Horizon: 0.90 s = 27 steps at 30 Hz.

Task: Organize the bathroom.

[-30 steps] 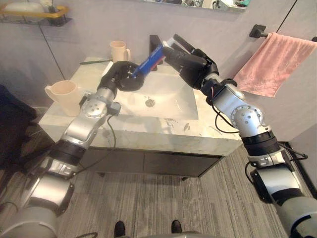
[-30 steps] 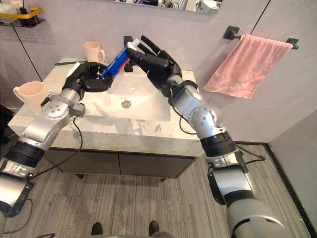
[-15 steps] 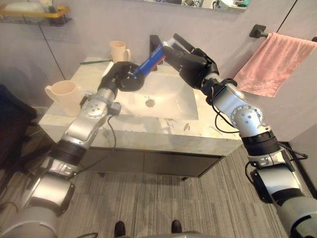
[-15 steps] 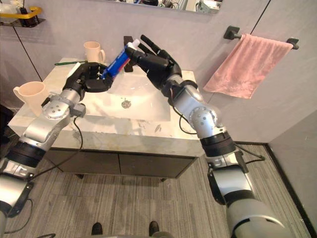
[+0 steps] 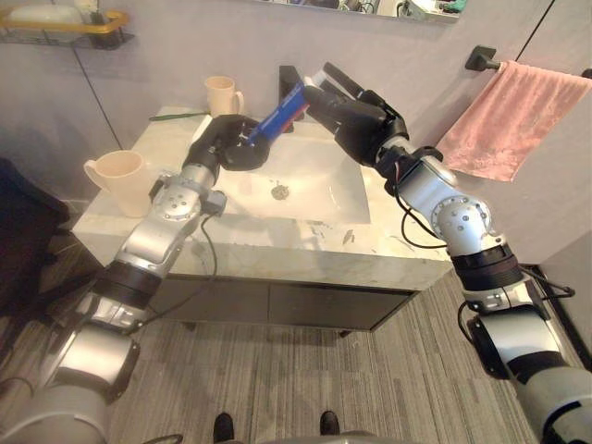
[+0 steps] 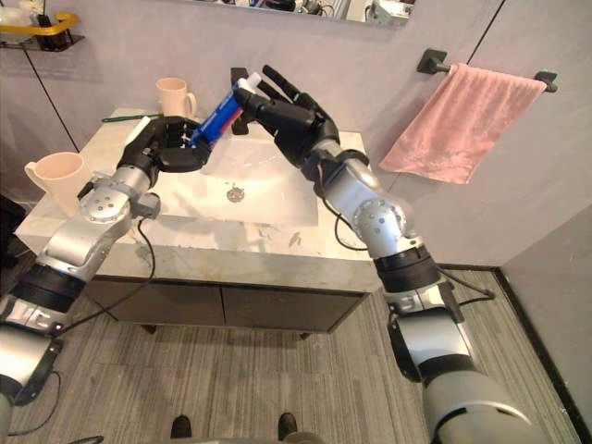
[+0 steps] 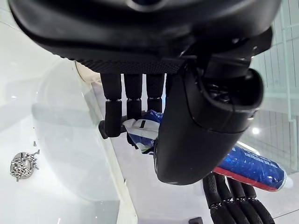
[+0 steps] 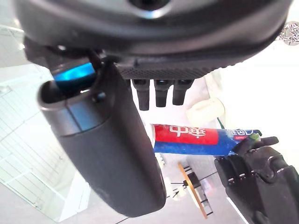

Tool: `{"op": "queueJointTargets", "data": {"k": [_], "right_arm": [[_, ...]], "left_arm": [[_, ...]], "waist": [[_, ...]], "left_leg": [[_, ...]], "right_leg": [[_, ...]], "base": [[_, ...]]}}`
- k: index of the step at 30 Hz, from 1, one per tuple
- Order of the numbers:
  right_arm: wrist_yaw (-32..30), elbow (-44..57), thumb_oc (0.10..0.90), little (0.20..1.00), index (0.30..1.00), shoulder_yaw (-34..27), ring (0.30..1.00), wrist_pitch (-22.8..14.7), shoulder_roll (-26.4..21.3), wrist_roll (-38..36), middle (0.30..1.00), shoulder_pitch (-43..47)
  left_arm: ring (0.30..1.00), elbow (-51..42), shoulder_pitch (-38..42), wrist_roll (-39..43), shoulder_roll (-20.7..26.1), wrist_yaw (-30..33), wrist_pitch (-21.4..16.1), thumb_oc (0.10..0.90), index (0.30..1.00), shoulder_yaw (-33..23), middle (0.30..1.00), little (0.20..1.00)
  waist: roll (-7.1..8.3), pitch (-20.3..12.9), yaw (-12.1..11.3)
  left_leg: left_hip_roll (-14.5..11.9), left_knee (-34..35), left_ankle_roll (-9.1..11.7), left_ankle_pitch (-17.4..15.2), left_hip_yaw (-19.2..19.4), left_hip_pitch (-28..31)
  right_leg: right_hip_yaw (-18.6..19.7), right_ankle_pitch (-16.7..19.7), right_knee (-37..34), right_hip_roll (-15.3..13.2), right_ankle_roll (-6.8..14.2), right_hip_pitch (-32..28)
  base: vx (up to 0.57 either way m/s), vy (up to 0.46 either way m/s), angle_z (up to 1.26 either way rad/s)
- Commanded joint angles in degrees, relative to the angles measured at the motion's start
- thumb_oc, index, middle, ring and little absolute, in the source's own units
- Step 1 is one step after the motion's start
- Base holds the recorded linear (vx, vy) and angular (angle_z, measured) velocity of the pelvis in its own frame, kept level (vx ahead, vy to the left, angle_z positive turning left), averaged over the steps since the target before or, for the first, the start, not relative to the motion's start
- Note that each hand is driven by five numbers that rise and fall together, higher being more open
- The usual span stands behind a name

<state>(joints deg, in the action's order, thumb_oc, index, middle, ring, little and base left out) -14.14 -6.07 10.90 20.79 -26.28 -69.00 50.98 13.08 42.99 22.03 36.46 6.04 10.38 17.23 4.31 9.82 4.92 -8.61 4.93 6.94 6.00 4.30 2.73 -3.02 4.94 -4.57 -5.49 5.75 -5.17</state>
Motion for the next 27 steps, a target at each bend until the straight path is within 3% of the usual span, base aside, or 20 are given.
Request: {"op": "queueJointTargets", "data": {"k": [1,27], "right_arm": [[2.8,-1.8,0.800,0.900,0.900,-0.1,0.900,-5.2,0.6,-3.1,0.900,7.4],[2.6,-3.3,0.800,0.900,0.900,0.2,0.900,-4.4,1.5,-2.8,0.900,7.4]], "left_arm": [[0.300,2.5,10.7,0.4,-0.5,2.7,-6.9,0.400,0.300,1.5,0.300,0.300],[0.300,2.3,11.6,0.5,-0.6,3.3,-6.4,0.400,0.300,2.0,0.300,0.300]], "waist": [[-2.80,-12.6,-0.9],[-2.96,-12.4,-0.9]], "left_leg": [[-5.6,0.1,0.2,-1.0,2.8,2.6],[-5.4,0.1,0.1,-1.0,2.7,2.7]], "right_leg": [[0.8,-2.1,-0.4,-1.5,1.9,0.3],[0.9,-2.0,-0.4,-1.4,1.9,0.2]], "base": [[0.00,0.000,0.00],[0.00,0.000,0.00]]}}
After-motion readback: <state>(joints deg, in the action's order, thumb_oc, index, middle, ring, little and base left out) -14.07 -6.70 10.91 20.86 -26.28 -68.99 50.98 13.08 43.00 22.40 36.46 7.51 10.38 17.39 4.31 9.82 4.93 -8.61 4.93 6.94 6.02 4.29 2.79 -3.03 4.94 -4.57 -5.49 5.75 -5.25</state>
